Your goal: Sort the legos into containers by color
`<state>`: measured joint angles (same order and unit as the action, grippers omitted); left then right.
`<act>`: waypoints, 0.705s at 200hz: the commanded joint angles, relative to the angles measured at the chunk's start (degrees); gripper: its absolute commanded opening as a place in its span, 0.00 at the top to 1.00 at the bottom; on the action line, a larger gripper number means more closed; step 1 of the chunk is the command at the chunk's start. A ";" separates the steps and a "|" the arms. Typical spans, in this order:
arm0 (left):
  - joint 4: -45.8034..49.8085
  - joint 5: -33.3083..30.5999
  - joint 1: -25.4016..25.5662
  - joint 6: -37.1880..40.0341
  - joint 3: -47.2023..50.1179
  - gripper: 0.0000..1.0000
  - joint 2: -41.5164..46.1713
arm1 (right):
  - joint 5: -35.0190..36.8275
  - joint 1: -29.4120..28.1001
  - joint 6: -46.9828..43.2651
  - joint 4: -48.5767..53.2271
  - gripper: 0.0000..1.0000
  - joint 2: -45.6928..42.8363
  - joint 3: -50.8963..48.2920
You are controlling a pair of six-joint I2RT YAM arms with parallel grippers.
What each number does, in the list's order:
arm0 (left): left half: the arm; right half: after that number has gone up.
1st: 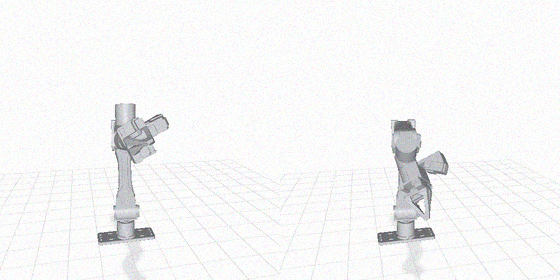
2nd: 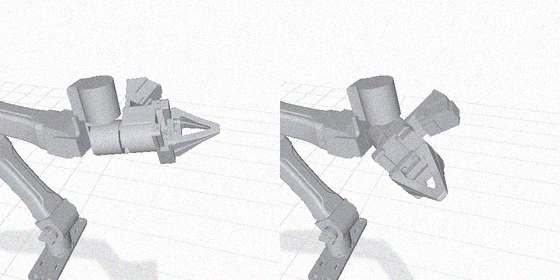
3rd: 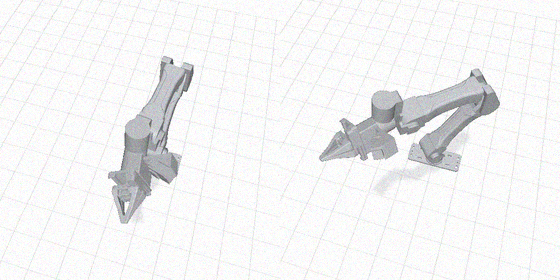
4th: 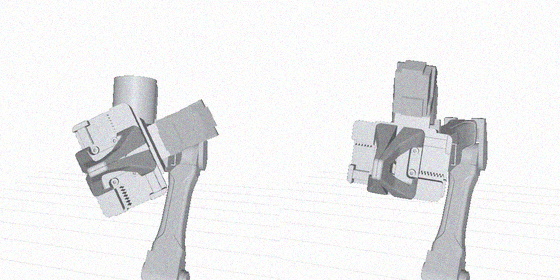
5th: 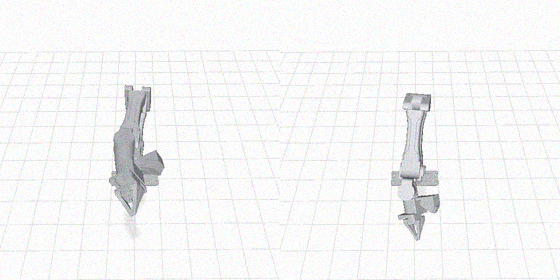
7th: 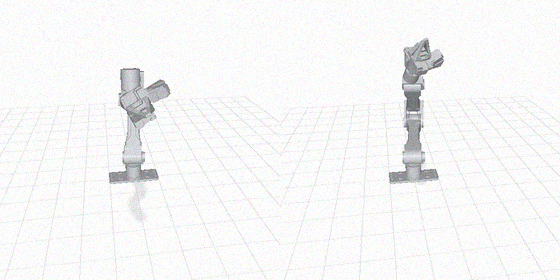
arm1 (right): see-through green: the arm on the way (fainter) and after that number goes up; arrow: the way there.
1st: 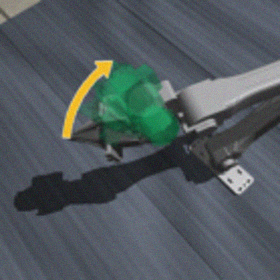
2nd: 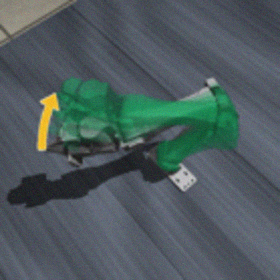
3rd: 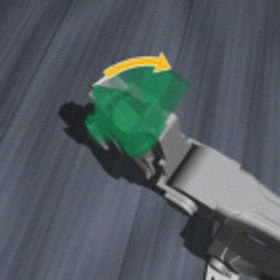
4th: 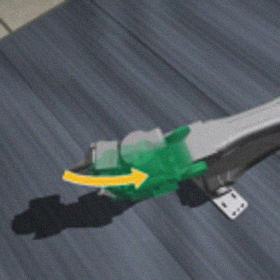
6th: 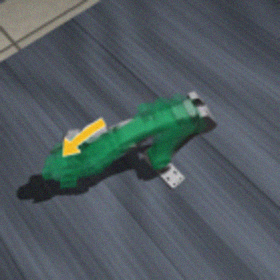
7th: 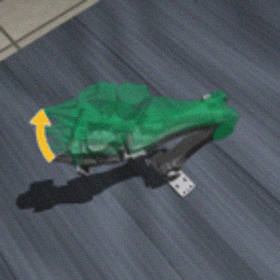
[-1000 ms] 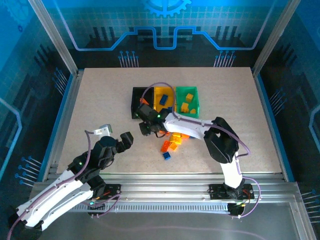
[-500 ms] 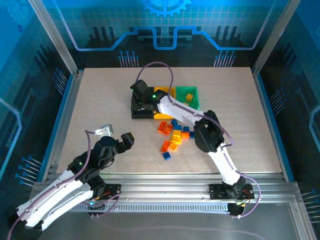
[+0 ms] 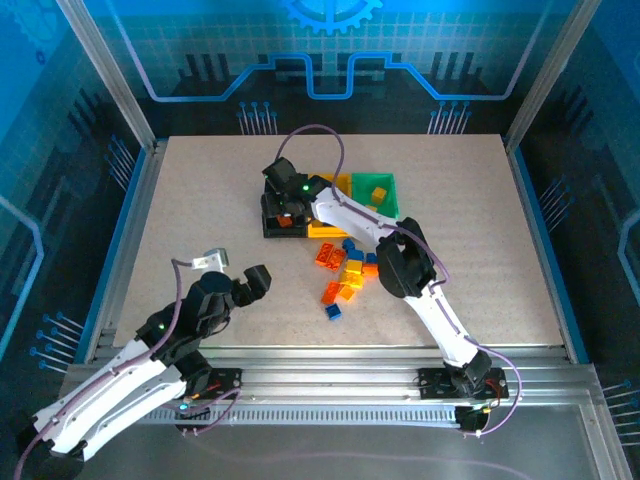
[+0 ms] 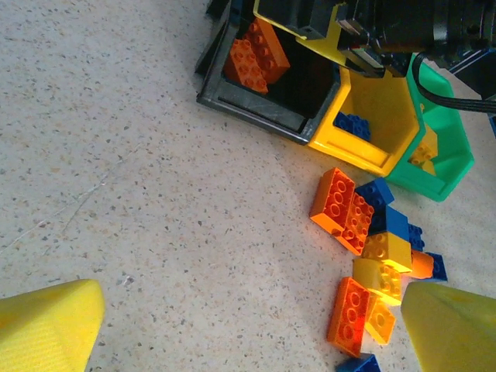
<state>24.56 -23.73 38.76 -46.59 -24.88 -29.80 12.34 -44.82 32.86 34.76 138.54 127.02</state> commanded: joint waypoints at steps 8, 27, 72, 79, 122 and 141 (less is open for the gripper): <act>-2.45 2.64 -0.40 1.11 -1.24 0.01 -1.70 | -1.15 -0.09 0.35 -2.27 0.36 -10.69 -6.07; -4.01 4.19 -0.43 1.83 -1.48 0.01 -3.87 | -1.69 -0.26 1.25 -4.38 0.34 -17.15 -14.52; -10.28 12.93 -0.44 5.67 -2.83 0.01 -13.52 | -2.39 -0.27 4.51 -7.02 0.32 -33.43 -36.86; -10.94 14.61 -0.34 6.64 -3.65 0.04 -16.00 | -2.05 -0.33 5.02 -7.18 0.32 -35.72 -40.36; -14.01 19.05 4.33 13.11 -11.00 0.14 -36.35 | -0.76 0.47 7.02 -8.97 0.31 -48.98 -57.93; -14.44 18.55 7.78 15.46 -14.79 0.12 -44.35 | 0.16 1.39 7.46 -8.54 0.31 -54.01 -63.11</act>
<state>12.47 -7.57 42.72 -36.84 -34.70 -66.35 10.44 -44.75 38.44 26.55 90.70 68.93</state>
